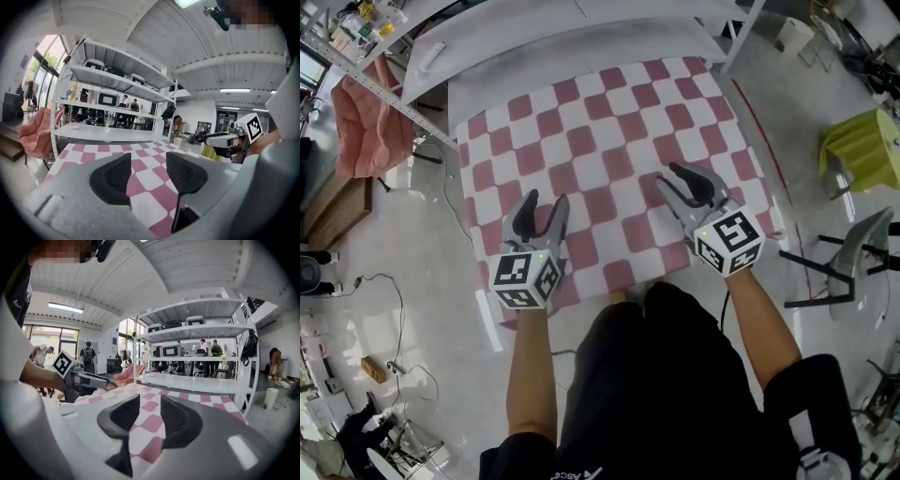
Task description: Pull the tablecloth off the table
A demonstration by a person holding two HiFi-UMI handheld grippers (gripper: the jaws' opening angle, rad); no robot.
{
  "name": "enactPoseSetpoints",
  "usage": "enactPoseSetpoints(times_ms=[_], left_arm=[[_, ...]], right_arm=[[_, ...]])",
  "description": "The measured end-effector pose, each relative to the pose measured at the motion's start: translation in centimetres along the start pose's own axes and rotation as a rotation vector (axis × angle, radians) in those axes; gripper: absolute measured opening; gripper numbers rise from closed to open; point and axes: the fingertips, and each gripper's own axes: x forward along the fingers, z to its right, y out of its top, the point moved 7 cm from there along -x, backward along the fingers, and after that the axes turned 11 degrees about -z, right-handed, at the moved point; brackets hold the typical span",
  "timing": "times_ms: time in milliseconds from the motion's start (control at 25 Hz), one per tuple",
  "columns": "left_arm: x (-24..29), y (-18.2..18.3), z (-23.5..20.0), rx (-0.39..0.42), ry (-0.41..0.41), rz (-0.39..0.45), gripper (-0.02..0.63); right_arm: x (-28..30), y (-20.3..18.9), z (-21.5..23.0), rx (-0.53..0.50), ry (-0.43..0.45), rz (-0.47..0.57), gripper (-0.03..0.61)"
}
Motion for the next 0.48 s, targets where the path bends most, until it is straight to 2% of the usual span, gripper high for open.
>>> enactPoseSetpoints(times_ms=[200, 480], left_arm=[[2.2, -1.4, -3.2, -0.049, 0.113, -0.134, 0.255], [4.8, -4.5, -5.8, -0.118, 0.225, -0.329, 0.288]], right_arm=[[3.0, -2.1, 2.7, 0.033, -0.03, -0.153, 0.217], [6.1, -5.6, 7.4, 0.094, -0.094, -0.326, 0.276]])
